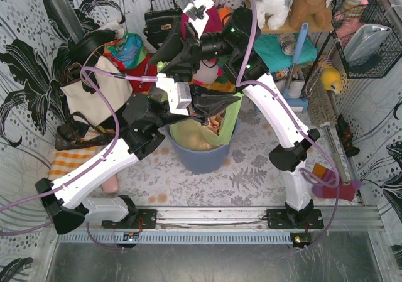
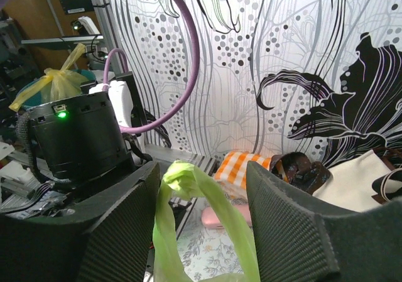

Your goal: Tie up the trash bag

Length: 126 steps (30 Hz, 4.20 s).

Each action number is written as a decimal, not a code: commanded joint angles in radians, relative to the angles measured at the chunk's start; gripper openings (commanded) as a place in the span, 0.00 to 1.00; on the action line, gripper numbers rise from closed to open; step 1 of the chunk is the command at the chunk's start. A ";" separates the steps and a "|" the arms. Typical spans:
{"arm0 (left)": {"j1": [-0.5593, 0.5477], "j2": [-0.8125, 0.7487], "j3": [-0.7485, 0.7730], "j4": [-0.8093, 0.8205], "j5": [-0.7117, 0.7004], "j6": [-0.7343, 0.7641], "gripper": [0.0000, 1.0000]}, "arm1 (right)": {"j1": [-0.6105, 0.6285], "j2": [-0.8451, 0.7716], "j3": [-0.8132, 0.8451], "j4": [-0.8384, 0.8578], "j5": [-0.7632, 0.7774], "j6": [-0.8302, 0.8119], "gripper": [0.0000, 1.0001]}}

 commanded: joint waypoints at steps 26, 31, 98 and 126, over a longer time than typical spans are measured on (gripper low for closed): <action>0.008 -0.037 -0.016 0.043 0.010 0.007 0.00 | 0.014 -0.098 -0.031 -0.073 0.013 -0.108 0.51; 0.008 -0.037 -0.015 0.044 0.013 0.005 0.00 | 0.014 -0.102 -0.030 -0.090 0.015 -0.126 0.46; 0.008 -0.067 -0.013 0.013 -0.107 0.069 0.00 | 0.014 -0.292 -0.210 -0.297 0.577 -0.240 0.00; 0.013 -0.154 -0.152 0.107 -0.354 0.103 0.00 | 0.014 -0.851 -1.046 -0.192 1.239 0.132 0.00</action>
